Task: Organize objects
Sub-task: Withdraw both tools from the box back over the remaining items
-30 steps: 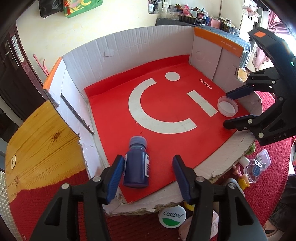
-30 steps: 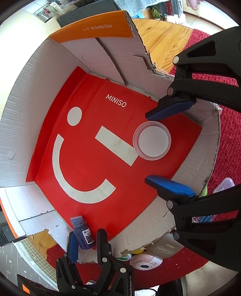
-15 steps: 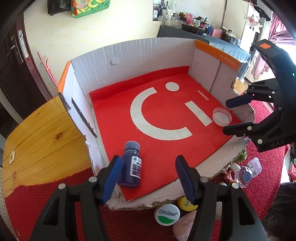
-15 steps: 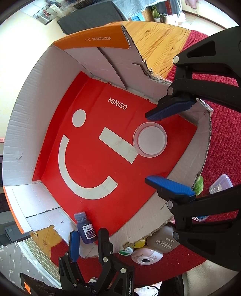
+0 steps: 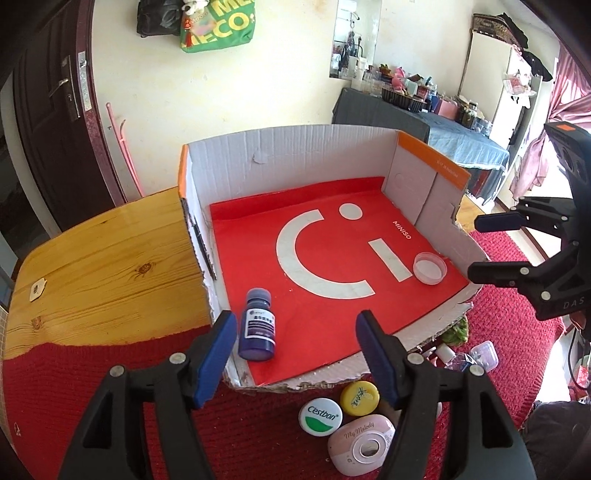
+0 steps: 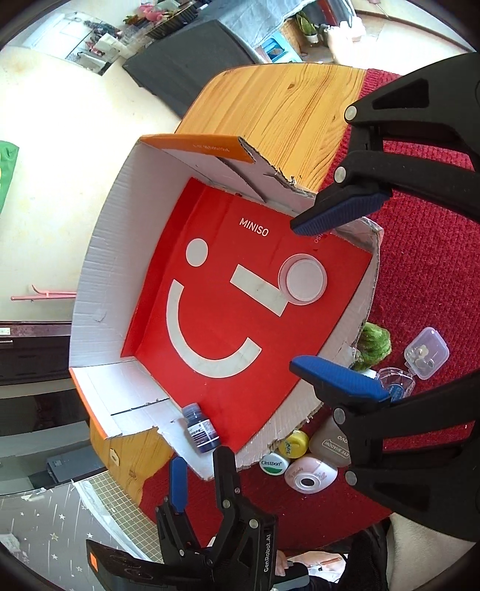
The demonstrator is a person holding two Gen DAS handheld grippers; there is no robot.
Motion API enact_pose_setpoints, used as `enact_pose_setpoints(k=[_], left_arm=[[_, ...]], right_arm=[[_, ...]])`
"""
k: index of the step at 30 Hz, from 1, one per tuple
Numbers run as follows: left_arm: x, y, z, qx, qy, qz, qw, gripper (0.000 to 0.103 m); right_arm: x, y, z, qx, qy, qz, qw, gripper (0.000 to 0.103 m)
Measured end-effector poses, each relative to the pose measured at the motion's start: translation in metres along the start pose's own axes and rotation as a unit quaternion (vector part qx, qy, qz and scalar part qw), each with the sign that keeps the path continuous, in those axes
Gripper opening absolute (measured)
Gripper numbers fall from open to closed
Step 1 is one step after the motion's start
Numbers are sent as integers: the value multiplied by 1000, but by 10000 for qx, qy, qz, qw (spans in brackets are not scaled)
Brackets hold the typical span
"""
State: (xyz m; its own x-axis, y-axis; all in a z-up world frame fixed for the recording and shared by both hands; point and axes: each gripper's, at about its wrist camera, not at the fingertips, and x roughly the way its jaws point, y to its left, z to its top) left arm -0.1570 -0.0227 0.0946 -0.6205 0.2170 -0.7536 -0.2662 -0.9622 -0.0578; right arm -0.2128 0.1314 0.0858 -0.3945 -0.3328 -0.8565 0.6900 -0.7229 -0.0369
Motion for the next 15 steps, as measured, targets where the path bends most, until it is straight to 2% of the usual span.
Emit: enact_pose_setpoints(k=[7,12,15], left_arm=[[-32,-3,-16,-293,-552,302,9976,80],[-54,-10,-35,-493,-961,540,9927,90],[-62,-17,-46,-570,-1128,676,9897,95]], right_arm=[[-35,5,-19,316,-592,-82,9977,76],[-59,12,-43,589,-981,-601,9916,79],[-69,19,-58,754,-1207,-659,9876,84]])
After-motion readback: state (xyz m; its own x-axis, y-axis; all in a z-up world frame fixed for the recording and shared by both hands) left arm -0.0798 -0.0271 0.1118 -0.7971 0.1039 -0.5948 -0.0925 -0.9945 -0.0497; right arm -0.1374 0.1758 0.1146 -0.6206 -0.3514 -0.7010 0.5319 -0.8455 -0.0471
